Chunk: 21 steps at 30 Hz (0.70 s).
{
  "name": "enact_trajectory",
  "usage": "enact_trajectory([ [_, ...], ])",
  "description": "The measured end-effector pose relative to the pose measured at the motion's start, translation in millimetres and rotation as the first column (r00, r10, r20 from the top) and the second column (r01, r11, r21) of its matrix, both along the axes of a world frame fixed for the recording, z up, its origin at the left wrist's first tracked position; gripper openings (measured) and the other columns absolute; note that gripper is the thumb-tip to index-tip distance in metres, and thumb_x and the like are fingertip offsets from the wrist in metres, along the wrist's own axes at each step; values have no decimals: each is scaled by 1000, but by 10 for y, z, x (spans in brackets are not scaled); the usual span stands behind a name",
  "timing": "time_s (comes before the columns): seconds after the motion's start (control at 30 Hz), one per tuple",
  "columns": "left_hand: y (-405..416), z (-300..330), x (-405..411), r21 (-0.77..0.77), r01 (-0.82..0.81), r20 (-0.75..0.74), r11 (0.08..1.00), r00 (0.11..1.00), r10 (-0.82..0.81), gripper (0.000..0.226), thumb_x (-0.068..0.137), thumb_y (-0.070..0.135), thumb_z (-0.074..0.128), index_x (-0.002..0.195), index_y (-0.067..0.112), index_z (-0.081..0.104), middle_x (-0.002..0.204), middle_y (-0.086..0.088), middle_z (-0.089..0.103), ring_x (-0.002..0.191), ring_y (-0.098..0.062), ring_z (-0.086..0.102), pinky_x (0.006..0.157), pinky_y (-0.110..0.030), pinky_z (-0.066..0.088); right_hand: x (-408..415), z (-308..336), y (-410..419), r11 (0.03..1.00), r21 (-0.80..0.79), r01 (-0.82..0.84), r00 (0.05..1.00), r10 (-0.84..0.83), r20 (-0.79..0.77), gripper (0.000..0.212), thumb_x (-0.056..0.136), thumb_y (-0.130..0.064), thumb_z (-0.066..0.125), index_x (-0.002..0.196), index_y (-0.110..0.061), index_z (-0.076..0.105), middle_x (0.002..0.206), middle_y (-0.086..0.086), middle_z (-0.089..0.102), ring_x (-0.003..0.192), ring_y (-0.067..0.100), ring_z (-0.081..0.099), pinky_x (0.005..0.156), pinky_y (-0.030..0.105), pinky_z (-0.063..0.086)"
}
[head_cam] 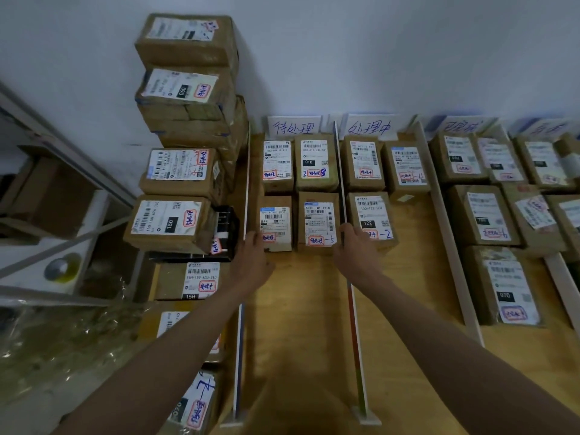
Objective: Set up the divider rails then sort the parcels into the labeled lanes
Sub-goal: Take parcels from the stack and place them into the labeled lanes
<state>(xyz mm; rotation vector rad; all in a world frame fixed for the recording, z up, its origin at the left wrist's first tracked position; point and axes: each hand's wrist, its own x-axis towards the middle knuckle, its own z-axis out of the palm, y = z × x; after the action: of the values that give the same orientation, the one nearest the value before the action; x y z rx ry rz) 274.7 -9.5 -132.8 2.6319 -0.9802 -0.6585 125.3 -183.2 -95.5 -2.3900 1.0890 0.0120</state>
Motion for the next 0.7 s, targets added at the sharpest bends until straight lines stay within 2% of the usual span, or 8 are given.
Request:
enact_trajectory([
  [0.13, -94, 56, 19, 54, 29, 29, 998, 999, -31, 77, 89, 31, 67, 151, 8, 26, 152, -9, 24, 136, -28, 33, 104, -41, 45, -20, 48, 28, 998, -47, -49, 998, 47, -42, 45, 95, -25, 55, 137, -15, 44, 131, 7, 52, 124, 25, 46, 101, 44, 44],
  [0.3, -160, 232, -12, 109, 76, 62, 991, 995, -83, 80, 91, 34, 63, 153, 7, 20, 156, -10, 23, 138, -28, 31, 103, -41, 42, -99, 138, 63, 990, -130, -61, 998, 56, -37, 45, 94, -33, 55, 136, -17, 47, 133, 6, 52, 125, 25, 47, 104, 42, 40],
  [0.4, -82, 357, -30, 85, 121, 137, 989, 982, -132, 76, 91, 37, 62, 151, 7, 26, 152, -10, 29, 133, -28, 37, 101, -40, 44, -82, 244, 117, 989, -136, -54, 997, 46, -62, 48, 95, -35, 54, 138, -16, 45, 137, 8, 51, 129, 28, 44, 106, 44, 39],
  [0.53, 141, 554, -13, 6, 173, 247, 985, 954, -169, 61, 92, 34, 57, 143, 7, 37, 142, -10, 40, 127, -28, 44, 99, -39, 44, 8, 413, 331, 990, -133, -40, 997, 30, -72, 56, 96, -35, 53, 147, -17, 37, 147, 9, 43, 139, 29, 36, 113, 46, 30],
  [0.7, 680, 675, -36, 1, 177, 257, 984, 951, -172, 57, 93, 34, 54, 141, 6, 41, 141, -11, 43, 130, -29, 45, 102, -41, 44, 124, 568, 803, 987, -151, -62, 997, 54, -58, 53, 98, -30, 49, 147, -16, 37, 149, 10, 42, 138, 30, 36, 113, 45, 28],
])
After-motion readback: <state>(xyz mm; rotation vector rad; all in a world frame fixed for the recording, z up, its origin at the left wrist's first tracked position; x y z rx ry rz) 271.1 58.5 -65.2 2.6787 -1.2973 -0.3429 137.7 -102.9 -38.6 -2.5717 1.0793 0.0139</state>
